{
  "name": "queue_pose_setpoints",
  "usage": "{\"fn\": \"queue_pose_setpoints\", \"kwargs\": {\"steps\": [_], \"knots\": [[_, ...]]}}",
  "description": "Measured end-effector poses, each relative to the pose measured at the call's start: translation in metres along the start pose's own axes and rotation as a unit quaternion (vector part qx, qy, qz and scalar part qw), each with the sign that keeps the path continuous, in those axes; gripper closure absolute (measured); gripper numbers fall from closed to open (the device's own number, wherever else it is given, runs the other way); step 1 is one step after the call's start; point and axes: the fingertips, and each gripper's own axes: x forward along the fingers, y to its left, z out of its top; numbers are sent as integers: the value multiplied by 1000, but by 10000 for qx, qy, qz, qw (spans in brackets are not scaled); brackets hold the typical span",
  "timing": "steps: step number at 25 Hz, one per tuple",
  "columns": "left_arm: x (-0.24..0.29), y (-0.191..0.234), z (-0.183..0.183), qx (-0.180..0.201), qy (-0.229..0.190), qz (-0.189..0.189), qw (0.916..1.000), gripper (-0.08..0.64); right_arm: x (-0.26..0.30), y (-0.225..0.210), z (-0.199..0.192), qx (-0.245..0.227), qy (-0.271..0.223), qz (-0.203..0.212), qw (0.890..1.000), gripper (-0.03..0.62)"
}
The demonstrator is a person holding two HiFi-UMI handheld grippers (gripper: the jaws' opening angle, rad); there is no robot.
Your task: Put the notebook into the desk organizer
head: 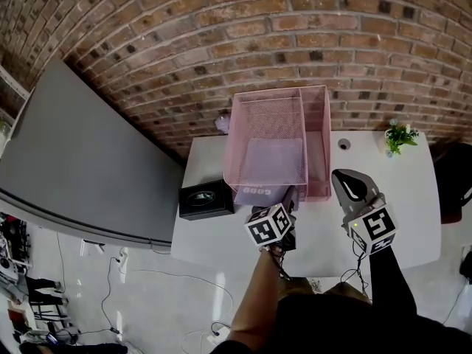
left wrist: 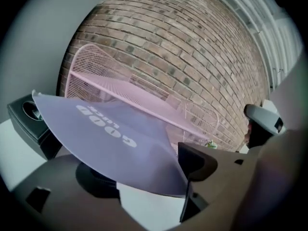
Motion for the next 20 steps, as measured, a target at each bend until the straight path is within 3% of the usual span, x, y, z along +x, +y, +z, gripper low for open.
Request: {"fn": "queue_pose_setpoints", "kwargs": {"steps": [4, 20], "knots": [[-3, 11, -15, -108, 226, 288, 9993, 201, -6, 2, -1, 47, -21, -35, 10000, 592], [-18, 7, -39, -267, 144, -75, 9995, 183, -22, 20, 8, -97, -57, 176, 9998, 592]]}}
